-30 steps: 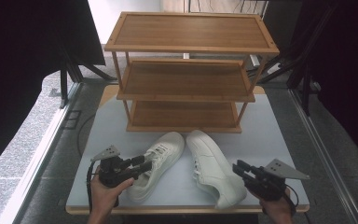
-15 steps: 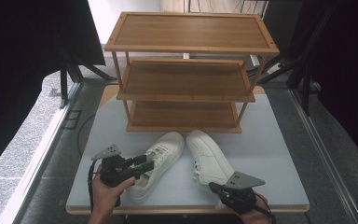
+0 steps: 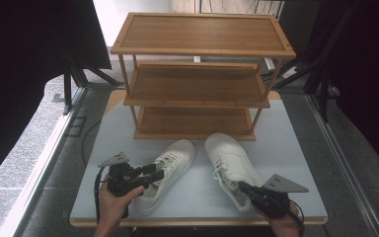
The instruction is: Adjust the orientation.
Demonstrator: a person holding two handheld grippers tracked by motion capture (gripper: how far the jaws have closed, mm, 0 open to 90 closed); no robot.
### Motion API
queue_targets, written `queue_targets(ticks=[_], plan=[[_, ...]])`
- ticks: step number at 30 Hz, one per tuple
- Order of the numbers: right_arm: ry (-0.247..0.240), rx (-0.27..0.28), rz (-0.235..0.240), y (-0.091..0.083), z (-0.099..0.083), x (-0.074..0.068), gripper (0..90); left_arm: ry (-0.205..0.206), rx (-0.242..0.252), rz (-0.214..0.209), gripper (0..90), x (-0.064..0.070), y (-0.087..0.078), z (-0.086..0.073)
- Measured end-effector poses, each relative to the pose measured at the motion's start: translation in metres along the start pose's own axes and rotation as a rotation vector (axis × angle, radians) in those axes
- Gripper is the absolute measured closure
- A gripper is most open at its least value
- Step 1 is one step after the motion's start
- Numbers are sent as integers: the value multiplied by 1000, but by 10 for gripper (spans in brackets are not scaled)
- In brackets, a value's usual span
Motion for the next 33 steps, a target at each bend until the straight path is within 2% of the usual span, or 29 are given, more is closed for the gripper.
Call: queue_targets(ticks=[1, 2, 3, 4, 5, 6, 7, 8, 10, 12, 13, 14, 15, 16, 17, 18, 20, 21, 22, 23, 24, 25, 26, 28, 29, 30, 33], plan=[[31, 21, -45, -3, 0, 12, 896, -3, -2, 0, 481, 0, 1, -1], [31, 21, -45, -3, 0, 12, 896, -3, -2, 0, 481, 0, 1, -1], [57, 31, -94, -6, -1, 24, 890, -5, -5, 0, 481, -1, 1, -1], [158, 55, -137, -11, -5, 46, 862, -8, -12, 0, 480, -1, 3, -3], [184, 41, -164, -12, -11, 58, 842, -9, -14, 1, 479, -1, 4, -3], [177, 24, -216, -13, -18, 69, 840, -9, -16, 0, 479, -1, 4, -4], [202, 41, -202, -16, -20, 74, 832, -9, -16, 0, 479, -1, 4, -4], [265, 67, -120, -18, -20, 75, 823, -9, -19, 1, 479, -1, 5, -4], [257, 70, -106, -19, -20, 74, 822, -9, -22, 1, 478, -1, 6, -5], [205, 44, -139, -17, -18, 68, 809, -11, -23, 3, 477, -2, 6, -5], [205, 44, -139, -17, -18, 68, 809, -11, -23, 3, 478, -2, 6, -5], [174, 32, -162, -16, -16, 64, 792, -12, -24, 6, 478, -3, 6, -6], [115, 21, -183, -14, -10, 53, 794, -19, -25, 9, 475, -3, 6, -6], [109, 28, -159, -14, -7, 48, 793, -19, -27, 7, 474, -4, 6, -6], [109, 28, -159, -14, -7, 48, 793, -19, -27, 7, 473, -4, 6, -6], [71, 44, -128, -15, 1, 32, 793, -22, -30, 8, 473, -5, 6, -7], [24, 26, -108, -13, 6, 18, 793, -25, -33, 9, 472, -5, 6, -7], [24, 26, -108, -13, 6, 18, 793, -28, -34, 10, 472, -5, 6, -7], [-8, -8, -94, -7, 4, 9, 797, -26, -36, 7, 471, -4, 7, -8], [-8, -8, -94, -7, 4, 9, 797, -26, -36, 7, 471, -4, 7, -8], [-29, -85, -103, 0, -7, 6, 802, -25, -38, 5, 470, -4, 6, -8], [-29, -85, -103, 0, -7, 6, 802, -25, -38, 5, 469, -4, 6, -8], [-21, -99, -113, 1, -13, 12, 848, -25, -36, 7, 469, -5, 5, -7], [11, -104, -98, -4, -13, 19, 892, -30, -33, 9, 466, -5, 4, -6], [11, -104, -98, -4, -13, 19, 892, -30, -33, 9, 461, -5, 4, -6], [33, -124, -85, -11, -16, 26, 900, -34, -30, 11, 460, -6, 3, -5], [47, -114, -97, -17, -19, 35, 900, -36, -30, 14, 460, -7, 2, -5]])
Point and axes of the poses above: each handheld gripper's, and its own axes: y roughly forward along the jaws, z roughly out of its top, x roughly to its right, the point moved 9 cm from there along y, roughly forward along the jaws, and after that the axes turned 3 degrees about -y, right-handed, at the moved point
